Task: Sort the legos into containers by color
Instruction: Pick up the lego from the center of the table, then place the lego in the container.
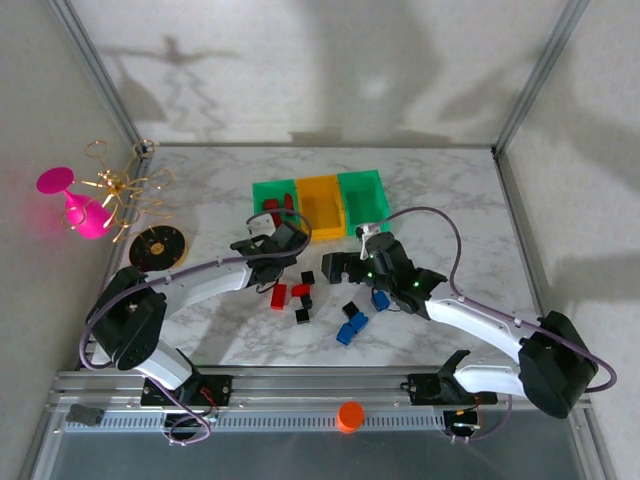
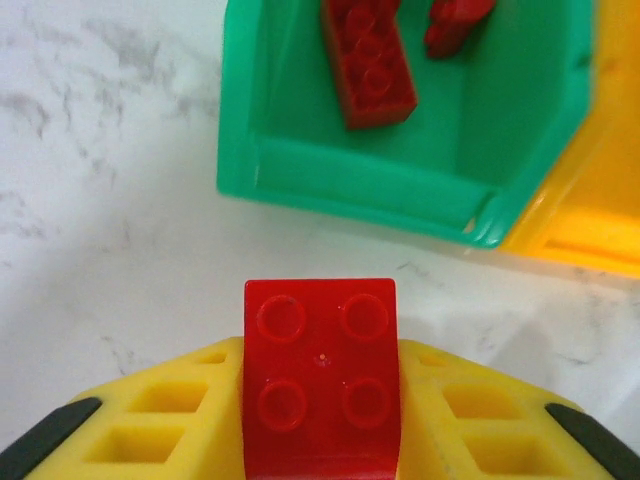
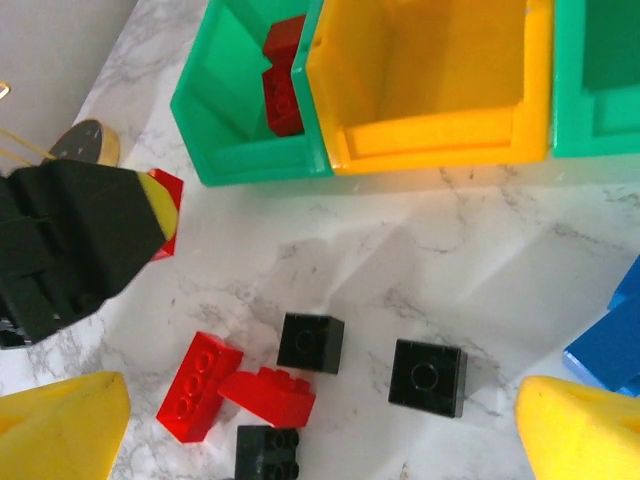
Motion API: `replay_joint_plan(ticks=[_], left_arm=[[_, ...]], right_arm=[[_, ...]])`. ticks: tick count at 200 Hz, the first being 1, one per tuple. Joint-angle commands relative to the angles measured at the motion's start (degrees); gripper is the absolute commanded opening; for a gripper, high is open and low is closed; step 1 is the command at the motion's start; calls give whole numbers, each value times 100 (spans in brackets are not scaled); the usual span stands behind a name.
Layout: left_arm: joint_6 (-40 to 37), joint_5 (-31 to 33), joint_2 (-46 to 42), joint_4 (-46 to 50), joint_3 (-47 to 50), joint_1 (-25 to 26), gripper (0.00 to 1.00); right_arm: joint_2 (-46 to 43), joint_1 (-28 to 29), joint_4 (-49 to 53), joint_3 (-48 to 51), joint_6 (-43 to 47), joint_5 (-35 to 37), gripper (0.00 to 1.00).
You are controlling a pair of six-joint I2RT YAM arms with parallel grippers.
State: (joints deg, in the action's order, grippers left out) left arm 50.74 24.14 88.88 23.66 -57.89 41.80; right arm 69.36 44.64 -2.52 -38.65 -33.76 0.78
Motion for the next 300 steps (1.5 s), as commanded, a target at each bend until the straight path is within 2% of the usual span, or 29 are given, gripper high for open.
replay_joint_plan(ticks=[1, 49, 115, 139, 176, 227, 300], left_arm=[[-489, 391, 39, 493, -624, -73, 34], [-1295, 252, 803, 307, -1519, -476, 34], [-1780, 209, 2260, 277, -2676, -1002, 34], [-1984, 328, 2574, 145, -2886, -1051, 37], [-1890, 16, 2894, 189, -3154, -1184, 45], [-1849, -123, 2455, 273, -3042, -1176, 48], [-1600, -537, 533, -24, -1416, -974, 48]], right_arm=[[-55, -184, 179, -234, -136, -101, 99], [18, -643, 69, -298, -173, -389, 99], [423, -756, -149, -538, 5, -455, 99], [473, -773, -152, -538, 42, -424, 99], [456, -786, -134, -503, 70, -376, 99], [403, -790, -69, -529, 90, -393, 99], [617, -687, 80, -459, 339, -732, 99]])
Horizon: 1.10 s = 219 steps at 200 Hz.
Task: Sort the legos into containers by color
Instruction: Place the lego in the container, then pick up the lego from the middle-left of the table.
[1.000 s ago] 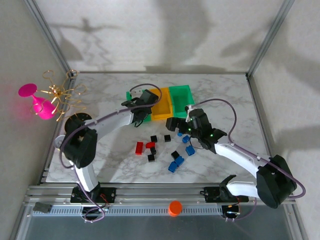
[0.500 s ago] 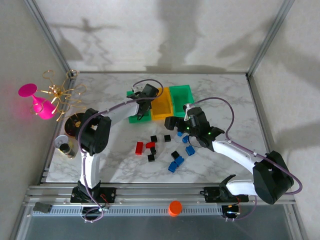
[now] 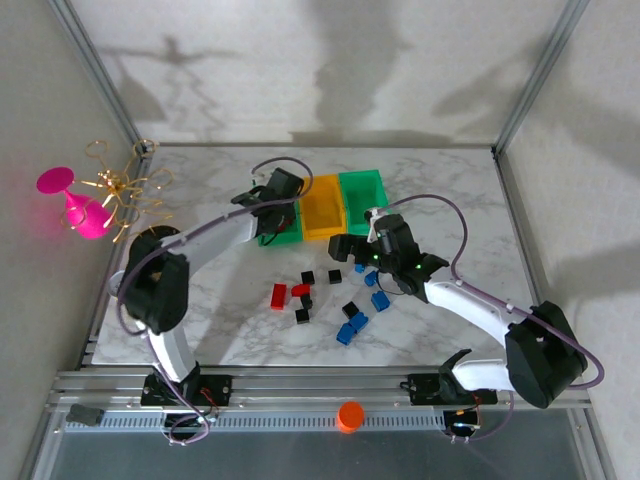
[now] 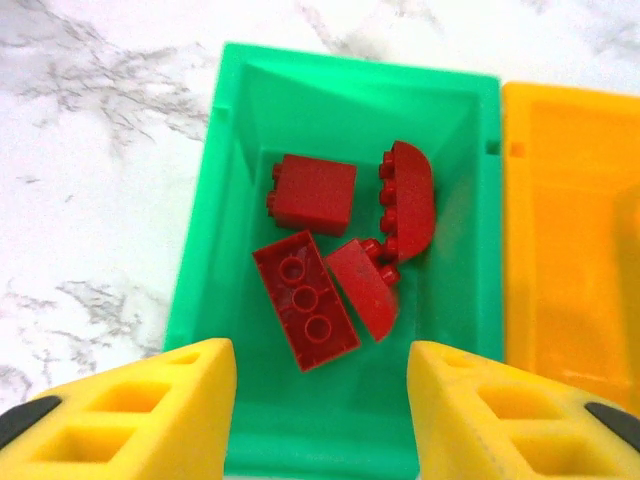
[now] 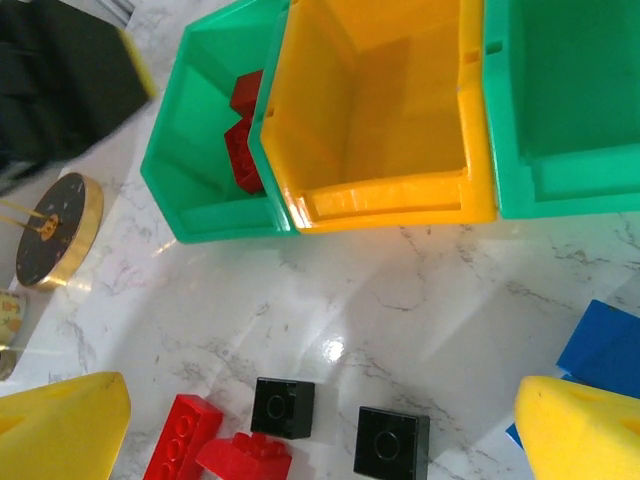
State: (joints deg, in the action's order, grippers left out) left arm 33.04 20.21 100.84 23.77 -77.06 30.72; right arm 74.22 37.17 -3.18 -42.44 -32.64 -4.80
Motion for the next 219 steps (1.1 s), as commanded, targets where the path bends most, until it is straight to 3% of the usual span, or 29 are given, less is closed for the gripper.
replay_joint_plan(ticks=[1, 64, 121, 140, 219], left_arm=[[174, -151, -693, -41, 522, 139, 48], [562, -363, -2370, 124, 2224, 638, 50], [1019, -719, -3184, 347, 3277, 1332, 53], [1085, -998, -3237, 89, 3564, 1528, 53], [959, -785, -2209, -101, 3590, 1996, 55]], right_arm=[[134, 66, 148, -81, 239, -173, 99], [348, 841, 463, -107, 562, 194, 99], [201, 1338, 212, 299, 188, 379, 99], [129, 1520, 24, 512, 48, 541, 99], [-143, 1645, 4, 750, -221, 1115, 99]])
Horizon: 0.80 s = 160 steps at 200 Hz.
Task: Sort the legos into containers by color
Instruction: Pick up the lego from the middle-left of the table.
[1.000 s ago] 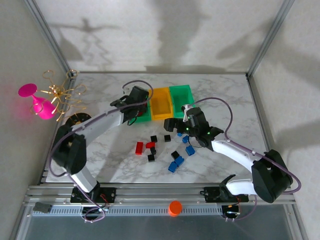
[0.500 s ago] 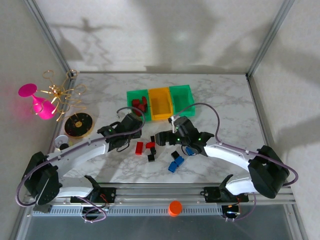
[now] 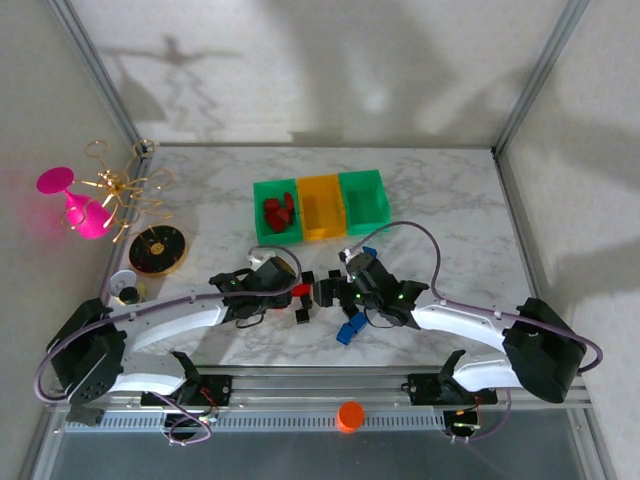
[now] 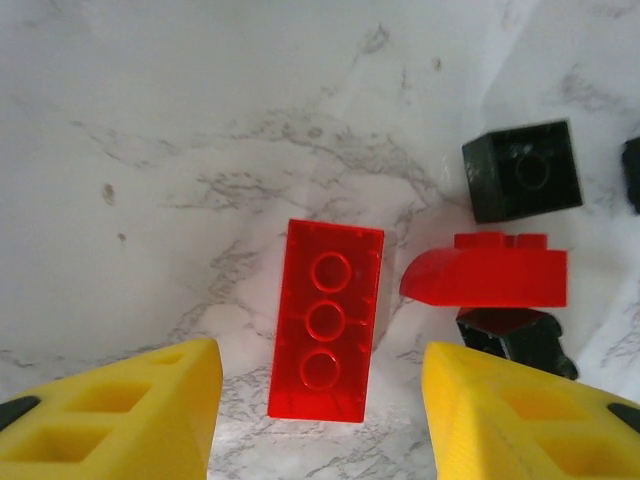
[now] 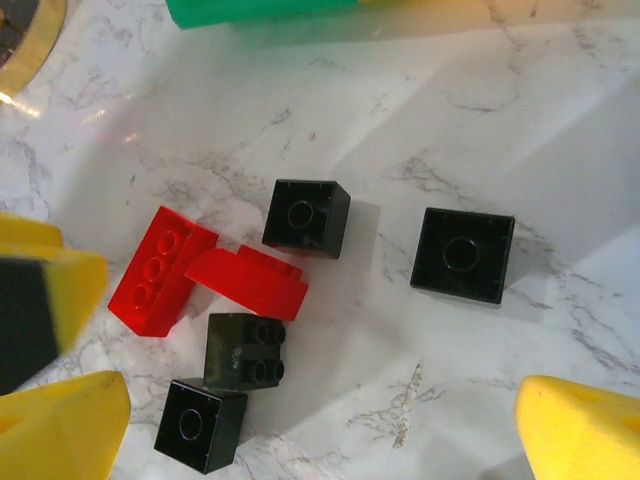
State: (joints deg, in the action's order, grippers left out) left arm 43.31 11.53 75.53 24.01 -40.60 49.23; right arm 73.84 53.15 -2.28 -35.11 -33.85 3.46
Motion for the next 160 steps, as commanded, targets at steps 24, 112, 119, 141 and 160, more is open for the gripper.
replay_joint_plan(ticks=[24, 112, 119, 141, 160], left_arm=[[-22, 336, 659, -73, -172, 218, 53], [37, 510, 1254, -383, -130, 227, 44], [35, 548, 1246, -371, -126, 227, 42], [20, 545, 1183, -399, -72, 227, 38], [28, 595, 1093, -296, -73, 224, 36]], right_arm=[[-105, 49, -59, 4, -79, 333, 99], [-69, 55, -114, -26, -29, 366, 99], [-54, 51, -114, -37, -12, 366, 99], [-35, 51, -22, -105, 103, 449, 99], [-54, 51, 131, -244, 172, 571, 99]])
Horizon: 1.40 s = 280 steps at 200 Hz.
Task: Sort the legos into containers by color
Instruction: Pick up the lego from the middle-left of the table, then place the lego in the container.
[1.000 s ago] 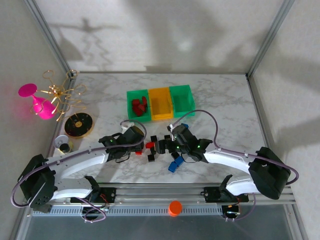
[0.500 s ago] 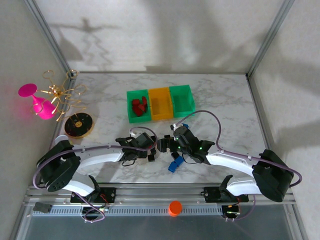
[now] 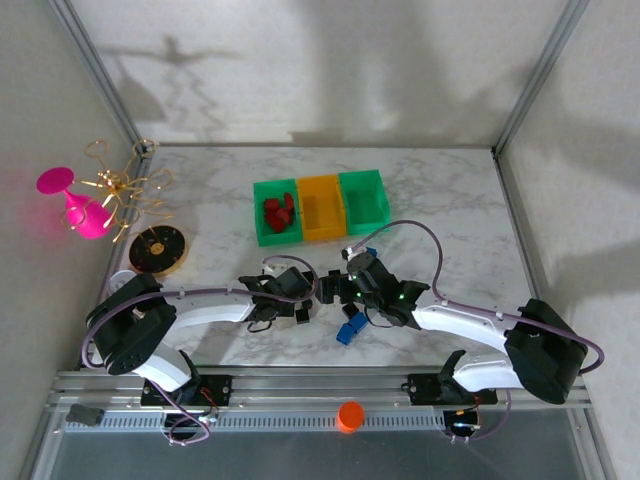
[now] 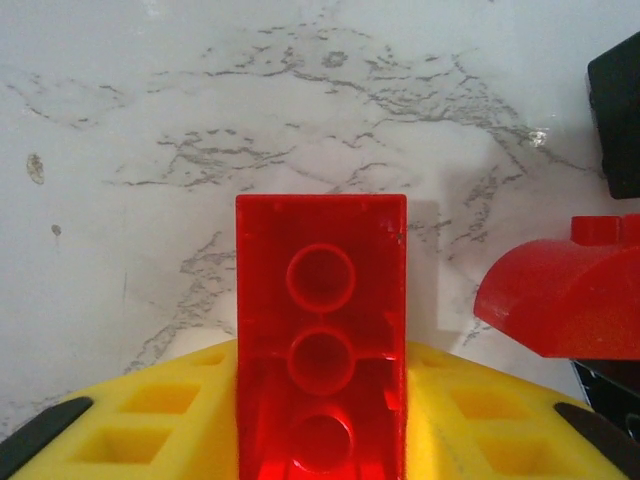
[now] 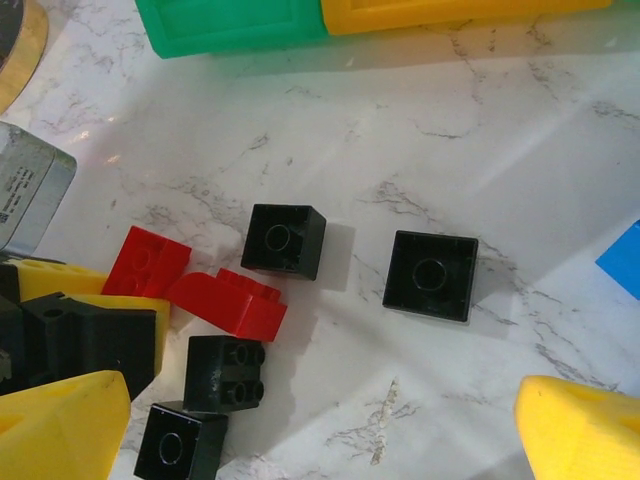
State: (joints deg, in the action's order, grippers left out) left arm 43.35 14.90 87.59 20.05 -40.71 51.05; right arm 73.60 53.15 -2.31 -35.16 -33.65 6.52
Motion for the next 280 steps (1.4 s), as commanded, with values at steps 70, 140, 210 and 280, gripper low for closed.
replay_joint_plan(ticks=[70, 140, 210, 280], left_arm=[[-128, 831, -802, 732, -545, -57, 35], [-831, 1234, -8, 1035, -2388, -976, 35], [-1239, 1172, 1467, 787, -3727, -1759, 35], [-1433, 969, 2824, 890, -4874, -2219, 36]], right_arm=[[-223, -166, 21, -367, 236, 34, 99], [-265, -823, -77, -485, 214, -511, 99], [-215, -1087, -200, -457, 348, -670, 99], [-222, -1144, -268, -334, 319, -679, 99]])
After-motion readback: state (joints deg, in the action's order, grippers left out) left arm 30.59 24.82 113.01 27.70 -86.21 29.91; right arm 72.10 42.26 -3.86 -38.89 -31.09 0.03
